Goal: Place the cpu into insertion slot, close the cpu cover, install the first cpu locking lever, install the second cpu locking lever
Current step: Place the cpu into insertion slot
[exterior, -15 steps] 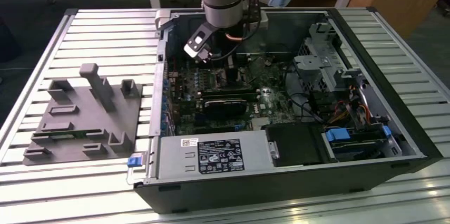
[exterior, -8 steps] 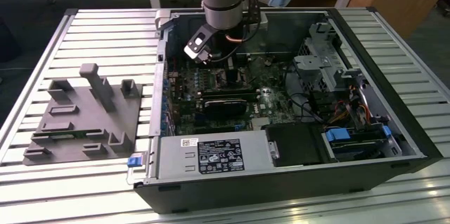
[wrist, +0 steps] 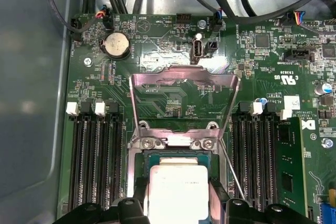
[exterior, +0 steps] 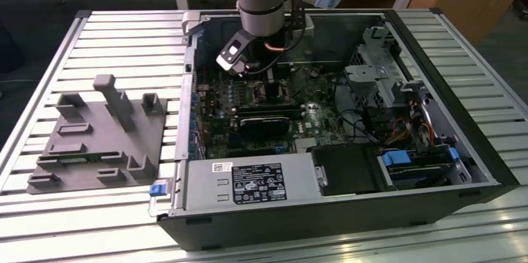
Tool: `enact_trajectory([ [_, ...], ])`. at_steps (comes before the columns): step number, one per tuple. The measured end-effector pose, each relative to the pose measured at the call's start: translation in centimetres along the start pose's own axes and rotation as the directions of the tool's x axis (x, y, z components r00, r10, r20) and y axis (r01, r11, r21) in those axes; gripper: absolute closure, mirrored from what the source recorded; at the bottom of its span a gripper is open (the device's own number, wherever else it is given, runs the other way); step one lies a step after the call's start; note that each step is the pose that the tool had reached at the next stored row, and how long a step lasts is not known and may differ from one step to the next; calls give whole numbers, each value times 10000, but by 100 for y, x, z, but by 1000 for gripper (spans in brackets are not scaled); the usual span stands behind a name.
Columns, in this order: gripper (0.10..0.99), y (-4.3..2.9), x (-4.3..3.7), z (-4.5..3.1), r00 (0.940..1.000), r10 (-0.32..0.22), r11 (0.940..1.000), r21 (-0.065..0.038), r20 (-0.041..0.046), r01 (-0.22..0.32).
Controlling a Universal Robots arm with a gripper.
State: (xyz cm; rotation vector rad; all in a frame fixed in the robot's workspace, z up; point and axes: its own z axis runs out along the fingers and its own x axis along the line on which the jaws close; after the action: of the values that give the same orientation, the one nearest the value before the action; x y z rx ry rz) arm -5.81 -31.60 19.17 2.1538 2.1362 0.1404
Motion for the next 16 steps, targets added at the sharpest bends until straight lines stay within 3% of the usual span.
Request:
enact_trajectory([
  [16, 537, 0, 3, 16, 10000, 7, 10000, -9, -59, -7],
])
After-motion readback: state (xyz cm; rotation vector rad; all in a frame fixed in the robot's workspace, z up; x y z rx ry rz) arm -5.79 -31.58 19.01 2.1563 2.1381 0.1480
